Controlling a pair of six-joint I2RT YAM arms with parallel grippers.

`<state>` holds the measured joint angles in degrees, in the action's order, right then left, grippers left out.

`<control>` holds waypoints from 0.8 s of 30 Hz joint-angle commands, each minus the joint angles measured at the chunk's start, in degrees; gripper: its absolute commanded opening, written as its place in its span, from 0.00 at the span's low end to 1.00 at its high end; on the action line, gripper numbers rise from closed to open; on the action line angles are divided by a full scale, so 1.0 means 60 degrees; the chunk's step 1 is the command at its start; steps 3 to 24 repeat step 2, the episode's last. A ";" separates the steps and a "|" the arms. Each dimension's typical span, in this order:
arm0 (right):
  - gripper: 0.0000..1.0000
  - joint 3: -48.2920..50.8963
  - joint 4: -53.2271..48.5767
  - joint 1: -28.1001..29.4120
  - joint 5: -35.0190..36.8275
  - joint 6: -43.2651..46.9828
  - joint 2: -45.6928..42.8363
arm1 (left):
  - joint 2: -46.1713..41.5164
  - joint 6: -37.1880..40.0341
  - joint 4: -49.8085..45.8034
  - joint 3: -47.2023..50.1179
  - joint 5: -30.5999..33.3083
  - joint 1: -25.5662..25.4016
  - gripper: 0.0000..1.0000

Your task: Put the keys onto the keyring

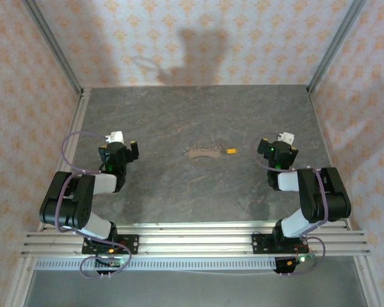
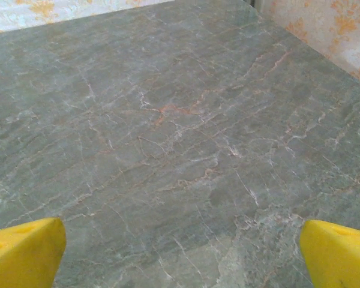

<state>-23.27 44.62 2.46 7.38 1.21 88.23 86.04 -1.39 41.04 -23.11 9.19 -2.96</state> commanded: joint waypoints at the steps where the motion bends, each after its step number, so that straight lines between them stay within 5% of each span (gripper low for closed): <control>1: 0.99 -0.0066 0.0149 -0.0059 -0.0253 0.0125 -0.0156 | -0.0028 0.0187 0.0326 -0.0178 0.0037 -0.0019 1.00; 24: 0.99 -0.0027 0.0188 -0.0058 -0.0297 0.0148 -0.0163 | -0.0028 0.0187 0.0342 -0.0162 0.0036 -0.0026 1.00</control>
